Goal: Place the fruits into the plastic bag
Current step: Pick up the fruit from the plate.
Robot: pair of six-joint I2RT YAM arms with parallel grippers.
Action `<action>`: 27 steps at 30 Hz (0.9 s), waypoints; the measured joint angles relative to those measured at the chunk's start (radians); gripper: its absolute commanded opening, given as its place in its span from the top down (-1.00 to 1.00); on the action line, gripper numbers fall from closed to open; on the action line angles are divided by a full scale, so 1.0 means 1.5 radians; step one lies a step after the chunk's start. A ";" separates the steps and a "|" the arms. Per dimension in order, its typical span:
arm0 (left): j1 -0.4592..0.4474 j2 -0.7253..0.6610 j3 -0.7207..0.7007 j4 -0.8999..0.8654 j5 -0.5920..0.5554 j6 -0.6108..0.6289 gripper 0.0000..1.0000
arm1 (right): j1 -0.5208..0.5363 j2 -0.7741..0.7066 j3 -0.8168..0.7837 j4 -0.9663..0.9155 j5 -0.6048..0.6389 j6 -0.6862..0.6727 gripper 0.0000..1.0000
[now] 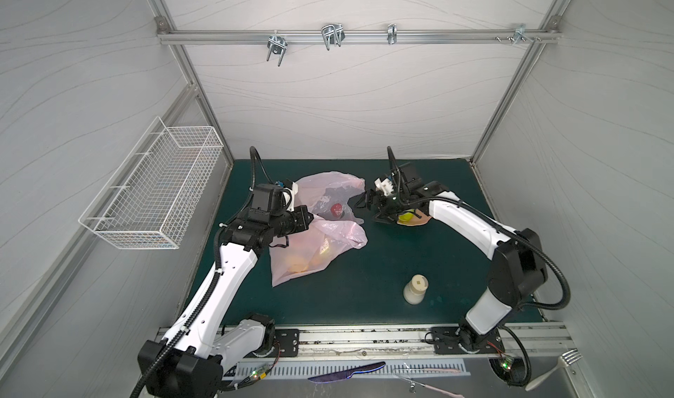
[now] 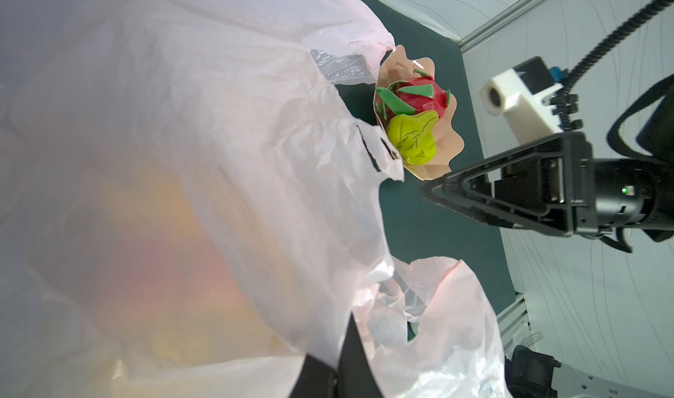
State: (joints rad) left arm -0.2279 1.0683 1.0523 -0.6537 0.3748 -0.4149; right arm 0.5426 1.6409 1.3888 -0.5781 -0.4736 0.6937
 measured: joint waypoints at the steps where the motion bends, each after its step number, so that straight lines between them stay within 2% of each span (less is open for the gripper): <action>1: 0.000 0.000 0.000 0.000 0.000 0.000 1.00 | -0.012 -0.012 0.000 -0.018 0.015 -0.013 -0.98; 6: 0.000 0.000 0.000 0.001 0.003 0.000 1.00 | -0.081 -0.057 -0.001 -0.105 0.109 -0.089 -0.98; 12: 0.000 0.000 0.000 0.001 0.005 0.000 1.00 | -0.132 -0.052 0.004 -0.156 0.176 -0.149 -0.98; 21: 0.000 -0.004 -0.009 0.001 0.005 0.000 1.00 | -0.115 0.033 0.069 -0.174 0.209 -0.158 -0.98; 27: 0.000 -0.012 -0.016 0.006 0.005 -0.001 1.00 | -0.060 0.132 0.170 -0.222 0.295 -0.161 -0.99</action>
State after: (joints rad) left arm -0.2279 1.0500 1.0279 -0.6445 0.3828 -0.4160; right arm 0.4530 1.8385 1.6440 -0.9108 -0.0315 0.4515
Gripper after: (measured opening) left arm 0.048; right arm 0.993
